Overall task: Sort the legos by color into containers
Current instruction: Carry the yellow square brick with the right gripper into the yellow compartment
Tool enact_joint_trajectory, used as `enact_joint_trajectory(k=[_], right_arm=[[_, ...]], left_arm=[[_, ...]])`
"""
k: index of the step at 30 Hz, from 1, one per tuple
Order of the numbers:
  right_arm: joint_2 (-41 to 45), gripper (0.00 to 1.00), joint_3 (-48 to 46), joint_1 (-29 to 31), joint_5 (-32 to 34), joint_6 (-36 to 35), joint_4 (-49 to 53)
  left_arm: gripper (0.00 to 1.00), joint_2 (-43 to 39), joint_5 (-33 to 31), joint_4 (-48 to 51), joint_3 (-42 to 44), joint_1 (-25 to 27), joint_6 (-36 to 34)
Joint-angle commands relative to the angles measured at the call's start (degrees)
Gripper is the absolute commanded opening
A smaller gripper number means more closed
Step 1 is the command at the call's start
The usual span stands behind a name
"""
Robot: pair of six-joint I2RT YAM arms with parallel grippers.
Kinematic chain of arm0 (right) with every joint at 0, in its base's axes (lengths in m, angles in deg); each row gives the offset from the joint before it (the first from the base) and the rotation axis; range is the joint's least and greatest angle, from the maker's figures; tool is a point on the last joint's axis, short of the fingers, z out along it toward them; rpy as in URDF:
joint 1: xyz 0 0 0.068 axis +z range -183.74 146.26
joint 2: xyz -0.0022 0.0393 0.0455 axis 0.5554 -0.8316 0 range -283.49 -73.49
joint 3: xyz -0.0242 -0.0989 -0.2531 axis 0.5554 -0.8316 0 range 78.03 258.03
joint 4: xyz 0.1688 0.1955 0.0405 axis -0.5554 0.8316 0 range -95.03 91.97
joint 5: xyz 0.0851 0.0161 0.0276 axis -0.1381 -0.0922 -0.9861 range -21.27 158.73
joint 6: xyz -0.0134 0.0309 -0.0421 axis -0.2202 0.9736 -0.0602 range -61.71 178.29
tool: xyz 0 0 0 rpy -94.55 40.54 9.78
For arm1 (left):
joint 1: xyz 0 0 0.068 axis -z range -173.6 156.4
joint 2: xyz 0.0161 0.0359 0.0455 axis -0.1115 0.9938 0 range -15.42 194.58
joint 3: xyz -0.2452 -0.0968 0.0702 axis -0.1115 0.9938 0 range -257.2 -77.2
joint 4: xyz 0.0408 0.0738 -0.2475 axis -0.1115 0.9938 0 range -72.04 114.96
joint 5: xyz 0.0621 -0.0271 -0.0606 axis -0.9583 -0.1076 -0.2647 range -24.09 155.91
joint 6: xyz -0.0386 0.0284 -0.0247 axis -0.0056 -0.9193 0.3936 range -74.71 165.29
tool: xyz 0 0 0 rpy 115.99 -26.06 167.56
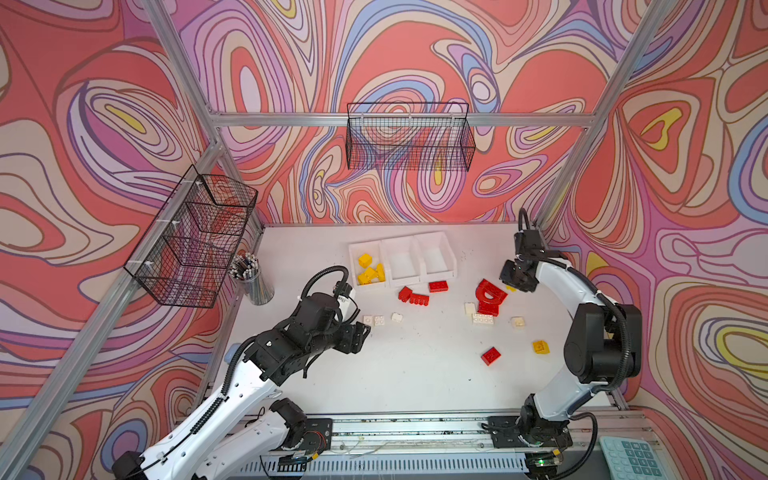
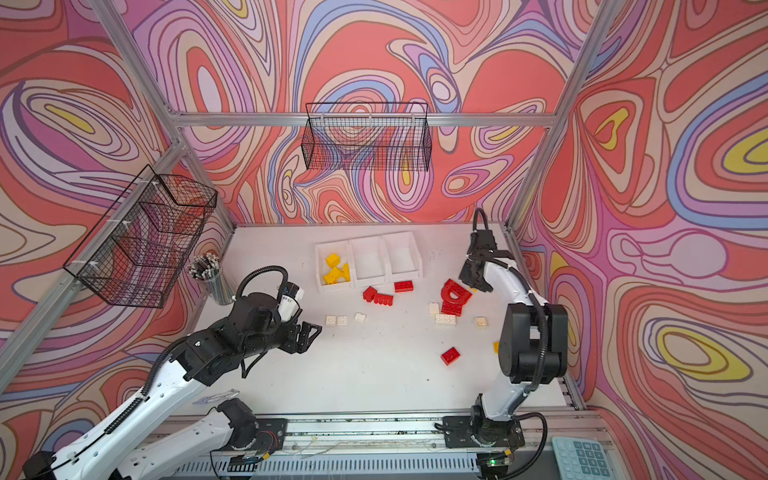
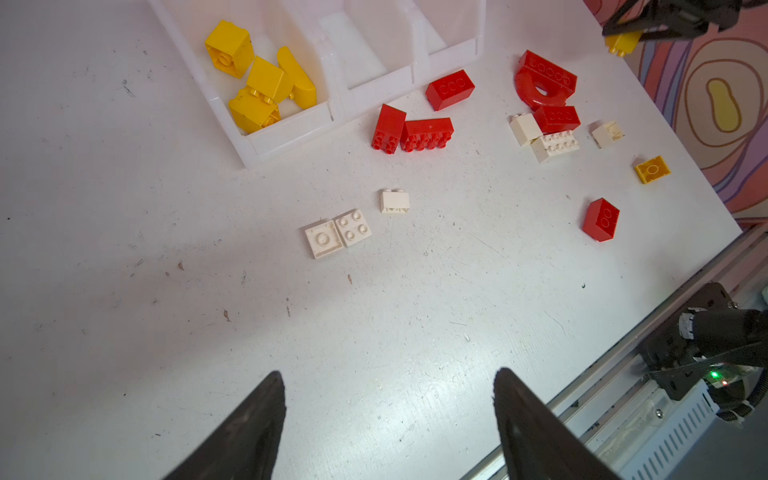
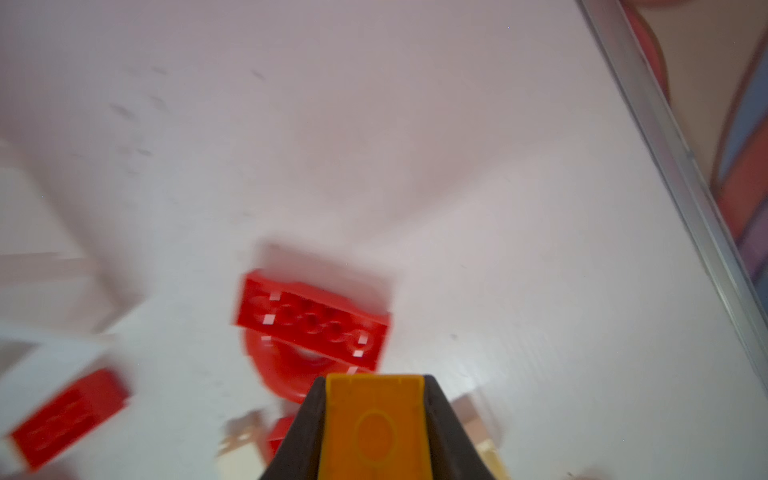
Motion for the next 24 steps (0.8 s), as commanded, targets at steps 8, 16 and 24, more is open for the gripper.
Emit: enact_joint_trajectory(k=[8,16,24], right_arm=[[-25.96,0.16,40.8,27.5,-3.25,4.56,4.1],[-38.51,0.14,50.72,35.7,-9.47,7.4,-6.78],[-40.23,0.42,47.61,36.75,-12.19,8.82,-14.88]], left_arm=[[0.79,-0.94,-5.62,6.13,-3.02,0.41,0.74],[0.79,-7.55,-6.25,8.29,0.82,0.41,2.06],[0.79,-6.96,-6.19,7.83,1.28,0.41,1.56]])
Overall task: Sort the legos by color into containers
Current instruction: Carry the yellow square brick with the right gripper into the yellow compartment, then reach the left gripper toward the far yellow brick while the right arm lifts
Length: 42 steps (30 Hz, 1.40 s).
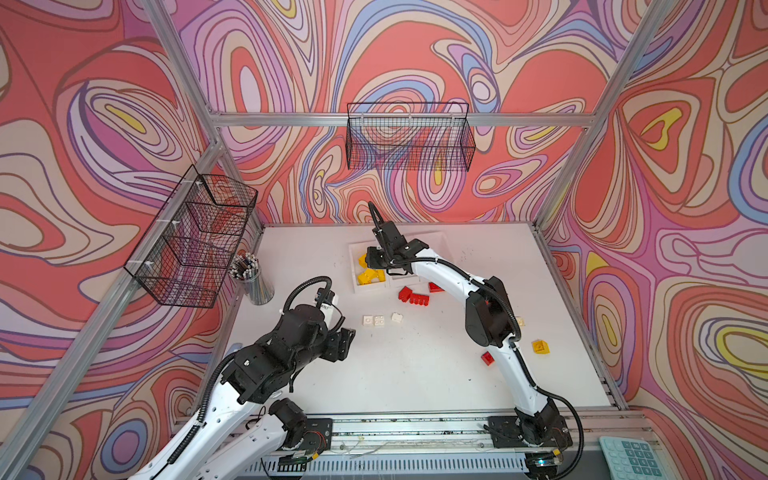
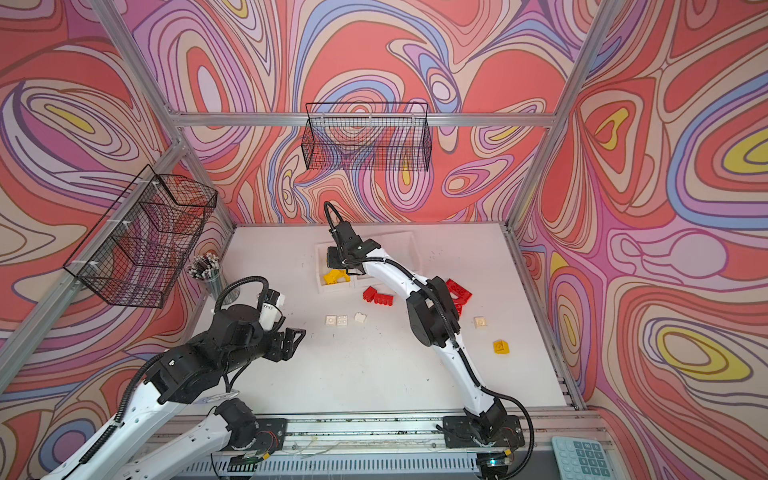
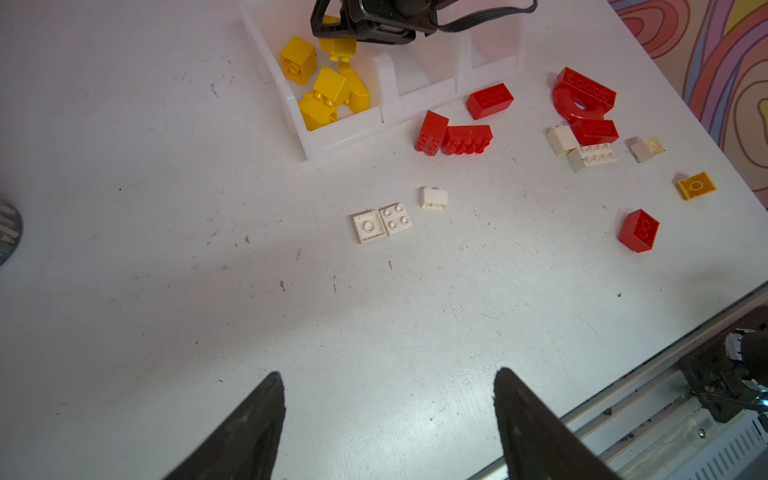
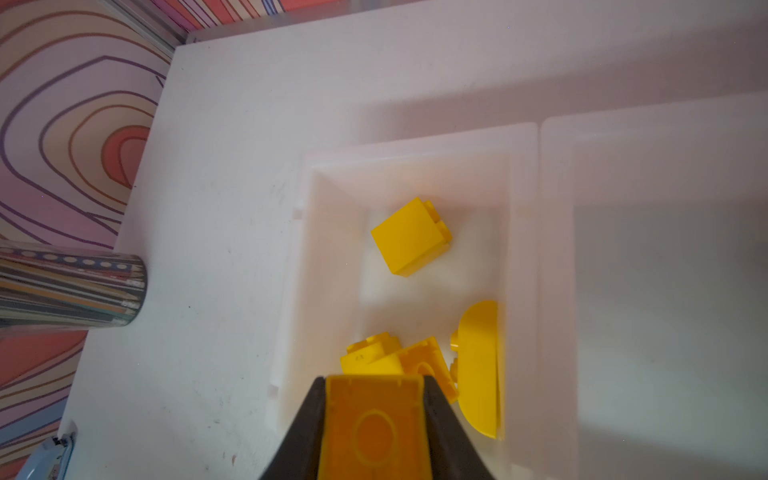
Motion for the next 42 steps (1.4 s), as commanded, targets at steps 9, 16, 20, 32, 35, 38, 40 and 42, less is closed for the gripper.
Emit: enact_joint_trajectory(k=[9,16,20,32,35,38,40,42], right_arm=[[6.23,0.74,-1.74,-0.61,-0.1,-0.46,-4.98],[26.43,0.76,-20.8,-8.47,-5.25,3.53,-11.67],[39.18,0.76,-25.81,-14.31,-5.99,1.65,-6.97],[53.0,0.79,-22.78,-22.68,-12.58,0.1,0.89],[55.47,0.8,-23.71,-22.62,-14.97,1.24,-2.36],[58.77,0.8,-26.92,-22.08,-15.56,2.64,-6.32],[60.52,0.79,-29.62,-19.17,-14.51,3.27,-9.31],[60.78,0.8,-30.82,-13.87,-10.92,1.97,-10.24]], left_arm=[[0.85,5.44,3.82,0.31,-1.84,0.36,-4.21],[0.85,12.25,8.9,-4.34,-6.45,0.44,-7.86],[0.84,17.82,13.14,-14.85,-5.46,1.95,-9.88],[0.86,56.92,17.09,-41.52,-25.37,17.4,-22.26],[0.84,67.81,21.17,-44.43,-34.5,19.12,-22.58],[0.82,77.44,22.23,-42.44,-45.6,21.82,-25.04],[0.82,83.85,21.31,-38.64,-54.61,23.94,-27.41],[0.82,89.05,20.0,-37.5,-60.94,25.54,-29.2]])
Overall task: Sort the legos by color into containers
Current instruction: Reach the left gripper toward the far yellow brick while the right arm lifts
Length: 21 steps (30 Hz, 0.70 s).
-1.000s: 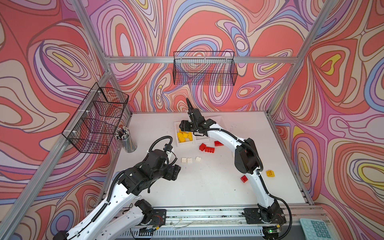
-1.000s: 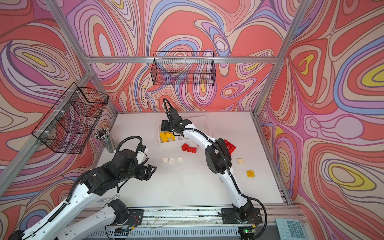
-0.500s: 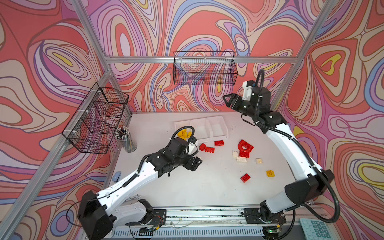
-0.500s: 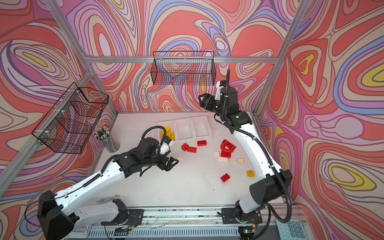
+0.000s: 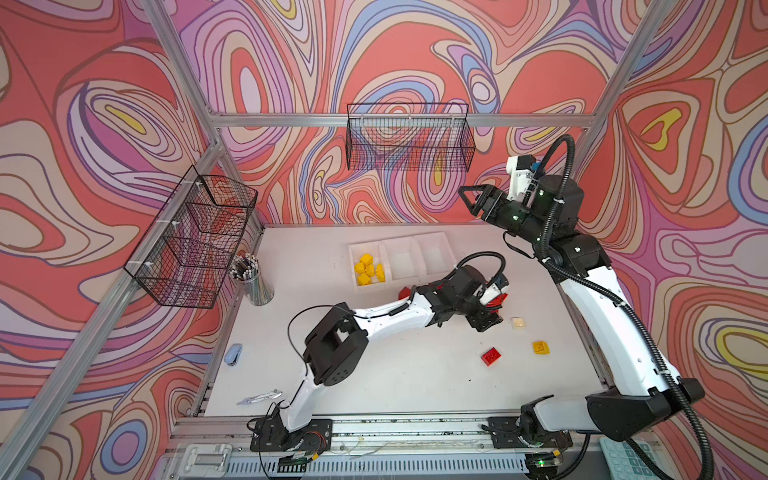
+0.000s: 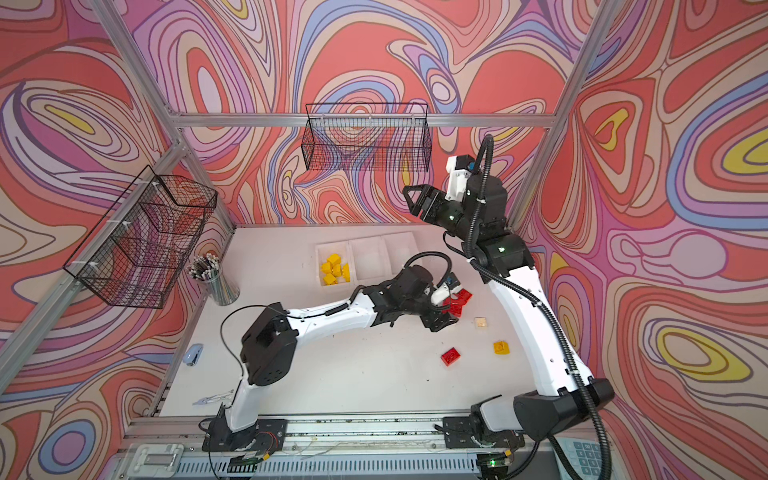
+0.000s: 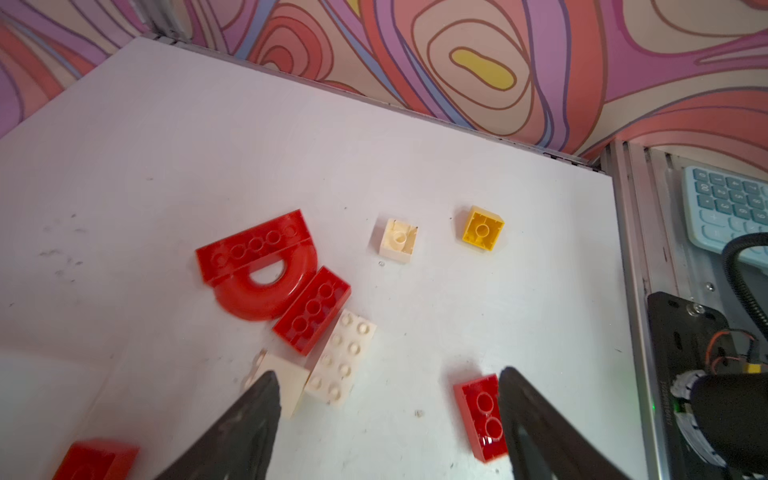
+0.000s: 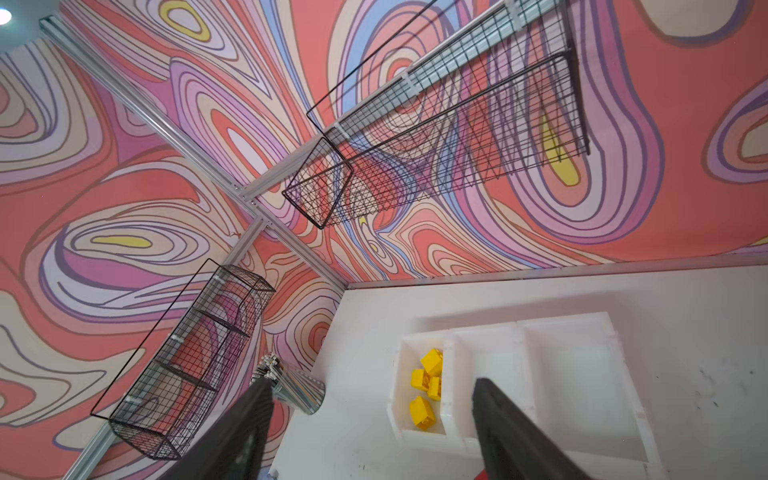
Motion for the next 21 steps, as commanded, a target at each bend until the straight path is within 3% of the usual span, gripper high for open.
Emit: enact_joint_trajectory(k=[1,4,14,21], right_arm=[[1.43,0.8,-1.6,8.48,3.3,-1.35,-4.01],[1.01,0.8,-3.42,13.64,5.19,-2.34,-5.99],[1.27,0.8,-8.76,20.32,9.44,-5.35,-8.34],[3.57,0.8,-12.01,20.9,9.88,-5.54,-7.88]], left_arm=[[0.82,7.19,-0.28,2.43,-9.93,3.51,-5.37],[0.82,13.98,0.53,3.46,-18.81,4.09,-3.67],[0.89,32.83,0.61,1.37,-41.19,7.74,-0.14],[0.93,40.21,-1.93,-4.03,-47.37,9.29,2.05]])
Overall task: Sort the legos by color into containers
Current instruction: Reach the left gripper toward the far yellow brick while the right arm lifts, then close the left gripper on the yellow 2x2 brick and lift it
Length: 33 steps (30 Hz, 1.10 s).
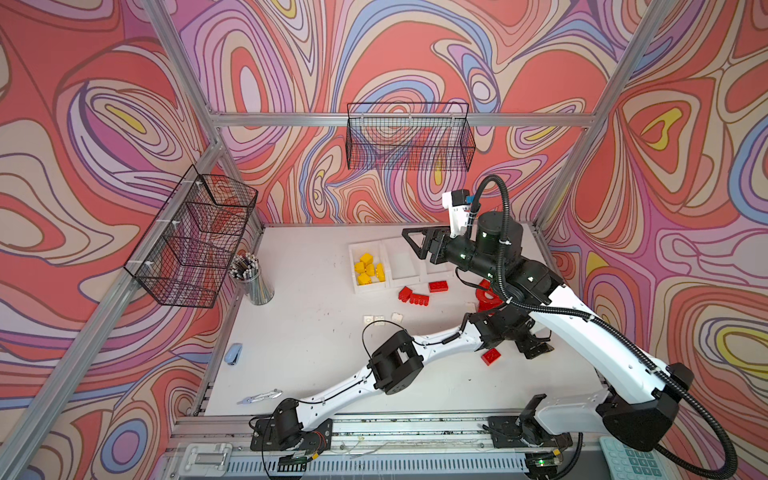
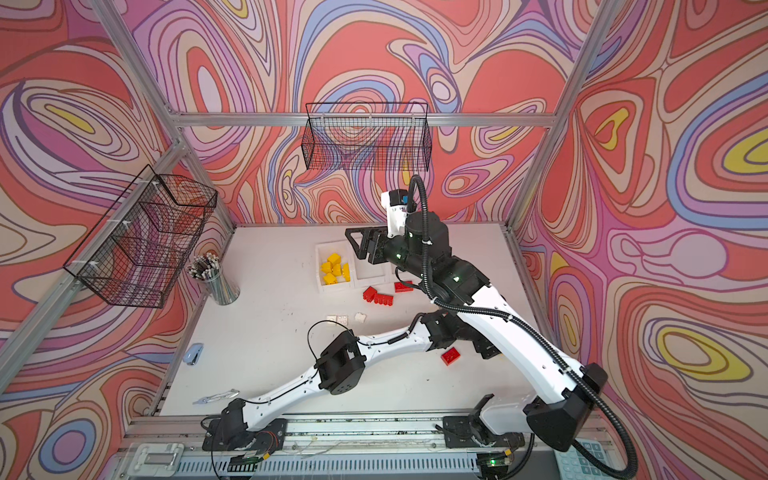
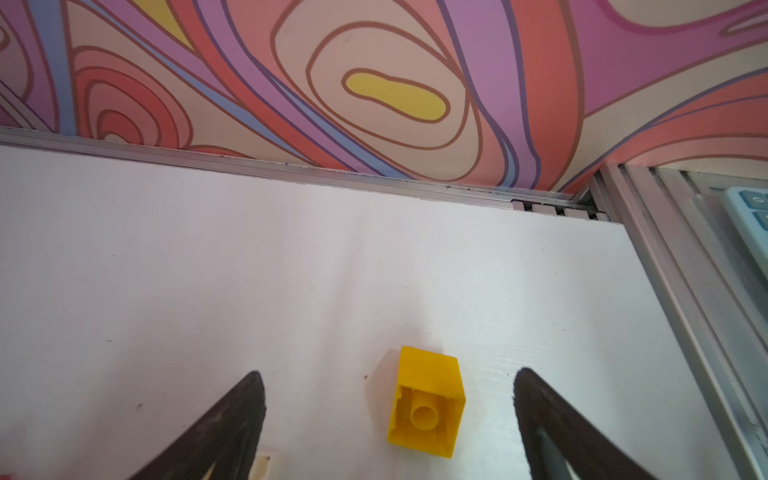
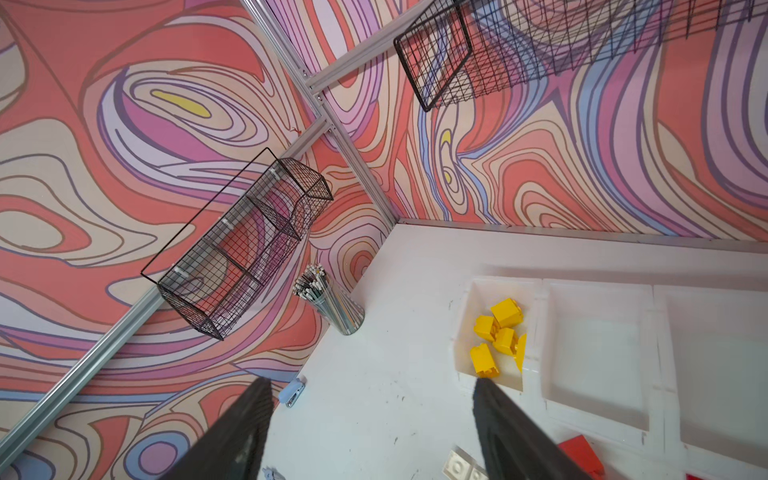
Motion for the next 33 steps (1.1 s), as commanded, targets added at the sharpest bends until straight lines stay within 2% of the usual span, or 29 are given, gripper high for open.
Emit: enact_joint_trajectory(k=[1,7,15,18,25,33], right_arm=[[2.39,0.8,-0.96,0.46,1.62,-1.22,0.01],[2.38,0.79,-0.8,0.55,1.68,-1.53,1.15],[2.87,0.79,-2.02,0.64,1.96,-1.35,1.07],[2.99,0.79,-2.04,0.67,2.12,-1.4,1.05],[3.08,0.78,-2.24,0.72,3.09,-1.89,1.49],[3.49,0.78,-2.2,0.72,3.51,-2.06,1.73]], left_arm=[[0.93,2.24,-1.98,-3.64,-2.66,0.77,1.12],[0.92,3.77,-2.35,-4.94,-3.28,1.01,1.16],[0.8,6.63,-4.31,-3.81,-3.49,0.97,0.53],[0.78,6.92,-3.79,-3.64,-3.49,1.0,0.85],[0.56,7.25,-3.25,-3.87,-3.3,1.15,0.68],[0.52,7.7,-2.78,-3.25,-2.8,1.64,-0.44]])
